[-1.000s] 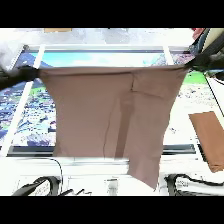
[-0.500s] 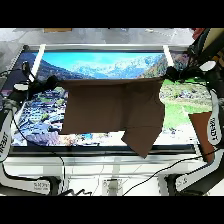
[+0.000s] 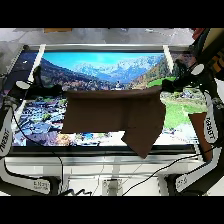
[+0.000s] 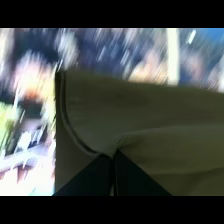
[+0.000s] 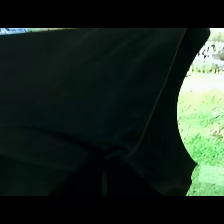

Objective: Fold the clothes and pants, and hang the long-sleeved shirts on hangers.

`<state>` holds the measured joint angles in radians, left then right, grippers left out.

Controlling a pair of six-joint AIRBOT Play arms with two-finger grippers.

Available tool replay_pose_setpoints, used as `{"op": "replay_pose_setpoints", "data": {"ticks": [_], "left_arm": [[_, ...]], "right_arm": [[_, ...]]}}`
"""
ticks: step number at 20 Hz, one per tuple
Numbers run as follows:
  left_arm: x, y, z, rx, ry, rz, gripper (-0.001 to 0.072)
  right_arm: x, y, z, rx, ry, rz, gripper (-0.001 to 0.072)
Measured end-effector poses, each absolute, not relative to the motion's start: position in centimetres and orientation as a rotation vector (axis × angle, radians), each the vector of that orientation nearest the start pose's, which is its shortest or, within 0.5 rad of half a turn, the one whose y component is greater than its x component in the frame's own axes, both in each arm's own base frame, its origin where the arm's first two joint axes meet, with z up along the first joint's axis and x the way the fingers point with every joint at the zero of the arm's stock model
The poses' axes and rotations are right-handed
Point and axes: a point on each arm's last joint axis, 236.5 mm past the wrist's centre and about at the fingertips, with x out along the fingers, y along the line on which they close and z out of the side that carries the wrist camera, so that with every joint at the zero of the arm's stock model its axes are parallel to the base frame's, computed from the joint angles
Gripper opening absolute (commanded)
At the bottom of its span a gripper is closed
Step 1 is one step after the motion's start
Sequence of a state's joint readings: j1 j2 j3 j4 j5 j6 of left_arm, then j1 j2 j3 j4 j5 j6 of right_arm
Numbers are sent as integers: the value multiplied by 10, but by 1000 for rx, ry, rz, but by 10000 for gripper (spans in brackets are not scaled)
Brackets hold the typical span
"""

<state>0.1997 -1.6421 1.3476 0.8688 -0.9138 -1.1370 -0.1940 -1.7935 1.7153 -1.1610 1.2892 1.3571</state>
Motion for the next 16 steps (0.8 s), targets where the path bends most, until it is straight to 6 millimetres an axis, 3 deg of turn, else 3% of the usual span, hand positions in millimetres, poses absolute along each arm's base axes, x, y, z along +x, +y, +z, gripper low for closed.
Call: {"op": "replay_pose_setpoints", "data": {"ticks": [4,5,6,7,8,10,13,16], "left_arm": [[473,-20,-48,-399,1198,-291,14],[467,-21,-52,-394,1229,-297,33],[462,-22,-54,-389,1249,-302,214],[459,-24,-56,-388,1268,-305,622],[456,-25,-57,-392,1280,-309,705],[453,-29,-56,-404,1295,-320,704],[443,-27,-43,-384,1320,-346,701],[423,-3,-21,-294,1375,-343,698]], "right_arm": [[461,-4,-48,311,1440,233,12],[455,-4,-53,313,1467,235,68],[450,-3,-56,316,1483,236,337],[446,-3,-59,315,1500,236,639],[443,-3,-60,316,1511,238,625],[439,-3,-62,315,1524,238,442],[428,-12,-57,286,1555,222,428],[411,-36,-41,268,1578,186,382]]}}
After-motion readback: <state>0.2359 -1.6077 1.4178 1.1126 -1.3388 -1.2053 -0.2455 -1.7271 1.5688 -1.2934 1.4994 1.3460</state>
